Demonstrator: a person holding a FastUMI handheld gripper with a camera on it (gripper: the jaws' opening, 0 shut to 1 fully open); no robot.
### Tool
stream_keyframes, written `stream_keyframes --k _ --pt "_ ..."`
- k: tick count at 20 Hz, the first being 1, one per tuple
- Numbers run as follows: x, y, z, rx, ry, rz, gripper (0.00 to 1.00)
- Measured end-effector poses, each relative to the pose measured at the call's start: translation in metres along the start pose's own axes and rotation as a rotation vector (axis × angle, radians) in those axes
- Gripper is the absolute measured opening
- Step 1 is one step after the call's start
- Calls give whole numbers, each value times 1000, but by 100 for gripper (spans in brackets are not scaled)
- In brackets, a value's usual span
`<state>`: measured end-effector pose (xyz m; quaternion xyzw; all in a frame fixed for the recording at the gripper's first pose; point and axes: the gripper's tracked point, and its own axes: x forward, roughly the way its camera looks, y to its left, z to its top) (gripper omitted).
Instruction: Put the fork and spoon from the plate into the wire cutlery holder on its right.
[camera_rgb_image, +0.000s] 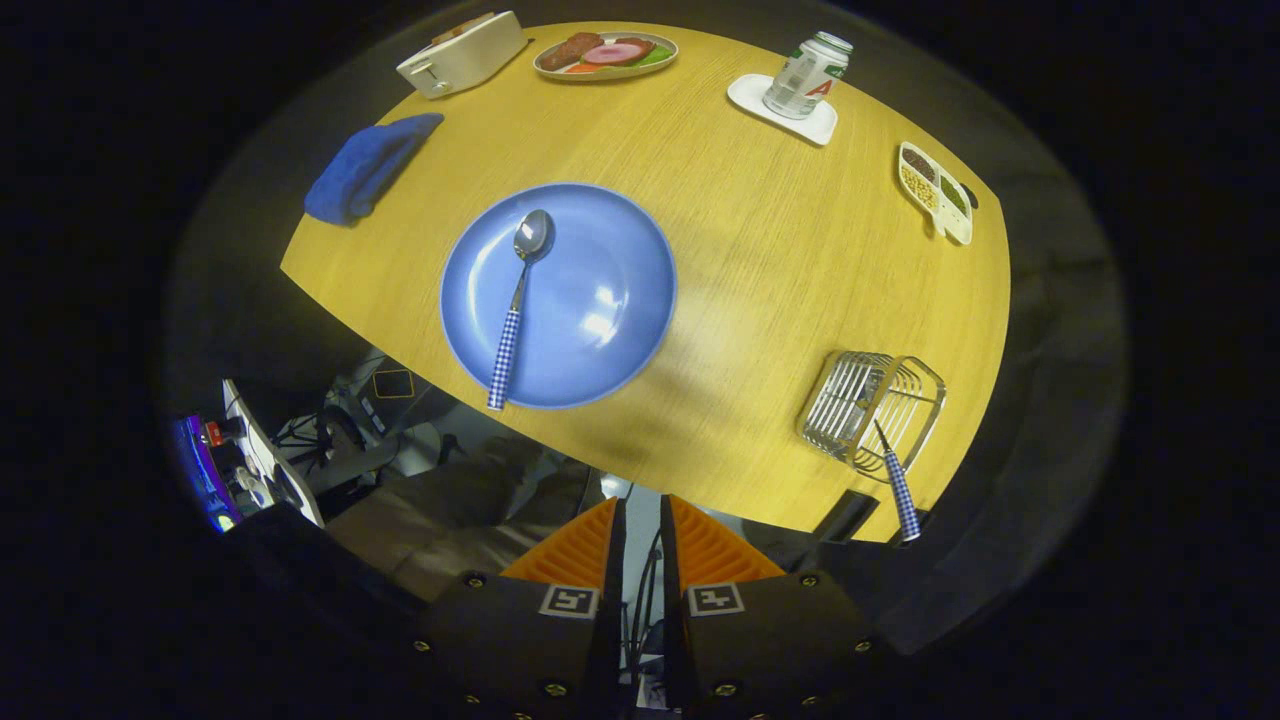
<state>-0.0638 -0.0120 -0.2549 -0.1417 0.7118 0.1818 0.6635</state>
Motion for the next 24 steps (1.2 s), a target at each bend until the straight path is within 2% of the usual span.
stream_keyframes --k 11,24 --pt "28 64 56 23 -38 62 18" --pt "74 99 72 28 -2 69 18"
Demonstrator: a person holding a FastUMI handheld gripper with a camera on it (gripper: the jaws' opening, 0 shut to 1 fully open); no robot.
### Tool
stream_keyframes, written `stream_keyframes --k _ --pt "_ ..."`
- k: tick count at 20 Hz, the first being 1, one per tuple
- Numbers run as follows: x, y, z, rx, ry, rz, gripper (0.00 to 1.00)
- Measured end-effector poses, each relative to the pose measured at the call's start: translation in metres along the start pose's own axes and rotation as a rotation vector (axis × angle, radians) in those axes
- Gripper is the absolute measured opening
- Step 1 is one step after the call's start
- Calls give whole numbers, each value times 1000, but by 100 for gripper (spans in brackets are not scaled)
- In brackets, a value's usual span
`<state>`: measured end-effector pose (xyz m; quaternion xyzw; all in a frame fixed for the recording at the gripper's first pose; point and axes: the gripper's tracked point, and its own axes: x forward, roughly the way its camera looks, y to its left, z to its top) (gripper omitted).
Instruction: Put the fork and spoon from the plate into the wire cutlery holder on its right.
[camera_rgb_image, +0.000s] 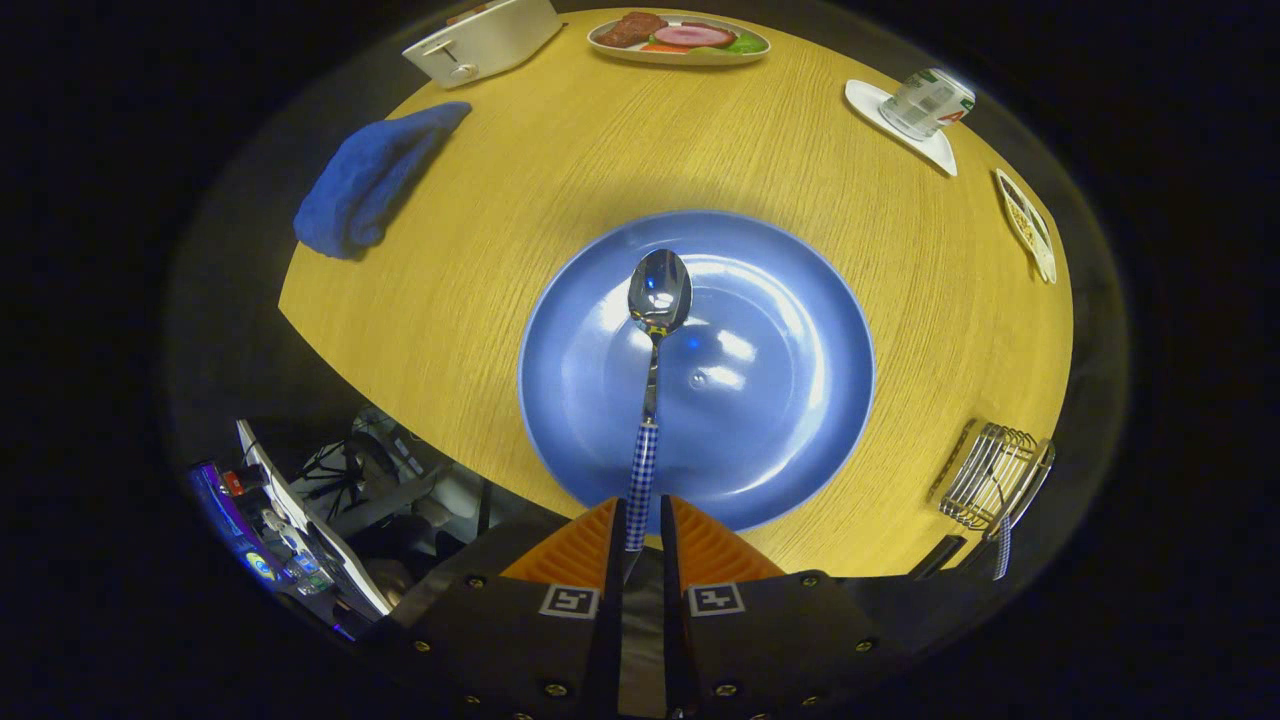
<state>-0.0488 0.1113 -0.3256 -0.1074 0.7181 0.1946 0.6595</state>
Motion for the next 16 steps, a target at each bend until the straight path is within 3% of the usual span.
stream_keyframes --k 16 --pt "41 -7 -7 -8 64 -60 18"
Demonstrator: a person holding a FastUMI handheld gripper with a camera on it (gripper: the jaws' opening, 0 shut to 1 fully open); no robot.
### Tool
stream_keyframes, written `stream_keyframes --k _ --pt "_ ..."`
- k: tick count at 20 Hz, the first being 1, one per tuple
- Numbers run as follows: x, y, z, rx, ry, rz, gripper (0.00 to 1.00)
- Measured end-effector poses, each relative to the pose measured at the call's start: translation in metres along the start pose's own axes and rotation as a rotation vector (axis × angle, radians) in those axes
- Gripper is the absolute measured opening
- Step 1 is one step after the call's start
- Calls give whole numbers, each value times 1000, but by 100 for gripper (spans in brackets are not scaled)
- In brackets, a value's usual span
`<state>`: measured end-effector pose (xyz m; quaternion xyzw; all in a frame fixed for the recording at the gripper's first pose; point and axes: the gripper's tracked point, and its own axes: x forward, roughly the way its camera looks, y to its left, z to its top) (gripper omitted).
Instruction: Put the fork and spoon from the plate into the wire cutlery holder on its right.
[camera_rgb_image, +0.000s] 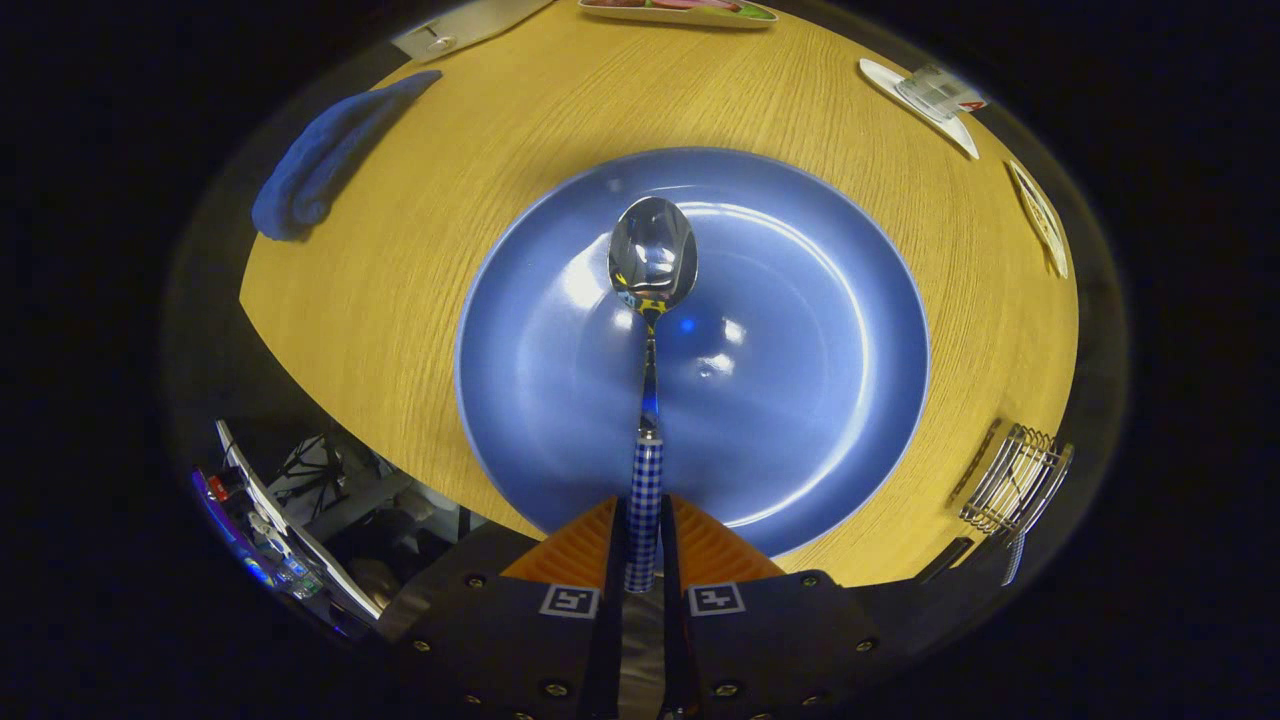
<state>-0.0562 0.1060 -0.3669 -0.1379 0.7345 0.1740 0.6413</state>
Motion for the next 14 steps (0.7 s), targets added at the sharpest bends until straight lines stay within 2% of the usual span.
stream_keyframes --k 2,4,7,8,11,14 --pt "-10 -3 -3 -9 -6 -13 18" --pt "-3 -6 -2 -30 8 -18 12" --pt "-12 -11 -3 -77 -3 -23 13" --pt "-16 -17 -5 -97 13 -35 2" --pt "-27 -19 -14 -84 44 24 2" --pt "-47 -37 -27 -80 77 40 2"
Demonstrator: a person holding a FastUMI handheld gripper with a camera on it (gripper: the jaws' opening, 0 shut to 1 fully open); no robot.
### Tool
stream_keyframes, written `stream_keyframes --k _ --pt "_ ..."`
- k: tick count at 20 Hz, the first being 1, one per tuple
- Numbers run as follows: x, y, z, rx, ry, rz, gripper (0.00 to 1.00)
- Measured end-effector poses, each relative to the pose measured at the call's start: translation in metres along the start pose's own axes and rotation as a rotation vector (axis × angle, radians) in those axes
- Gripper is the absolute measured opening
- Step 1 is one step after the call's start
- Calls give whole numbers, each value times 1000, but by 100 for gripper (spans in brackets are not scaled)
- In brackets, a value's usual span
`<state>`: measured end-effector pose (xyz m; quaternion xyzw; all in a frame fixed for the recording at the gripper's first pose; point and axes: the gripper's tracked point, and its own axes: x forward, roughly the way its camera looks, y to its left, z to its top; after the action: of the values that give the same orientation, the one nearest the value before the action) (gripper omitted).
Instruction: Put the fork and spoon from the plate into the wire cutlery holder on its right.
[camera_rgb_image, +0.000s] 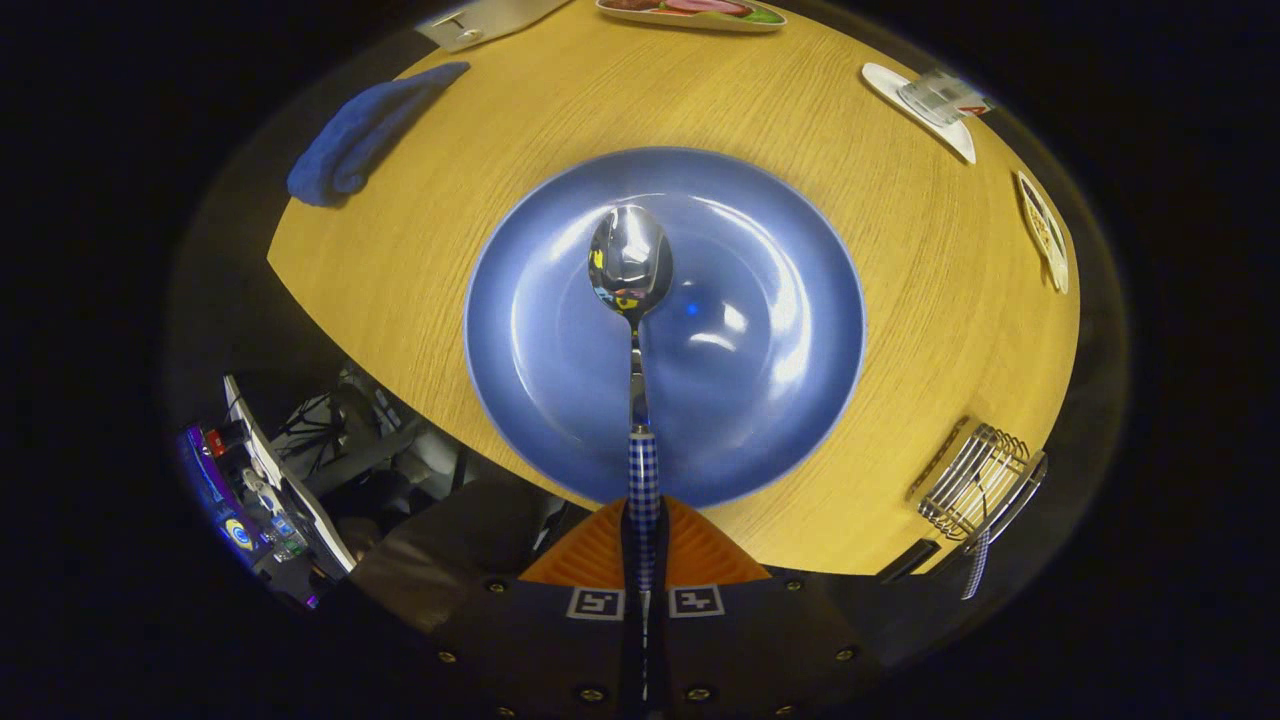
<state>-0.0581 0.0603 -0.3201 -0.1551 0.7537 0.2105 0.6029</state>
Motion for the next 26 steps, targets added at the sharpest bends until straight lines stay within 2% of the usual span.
stream_keyframes --k 7,20,24,26 --pt "-40 -40 -51 58 93 29 2" --pt "-77 -107 -109 207 125 42 2" --pt "-90 -122 -122 257 134 85 2" --pt "-95 -138 -134 276 153 70 2"
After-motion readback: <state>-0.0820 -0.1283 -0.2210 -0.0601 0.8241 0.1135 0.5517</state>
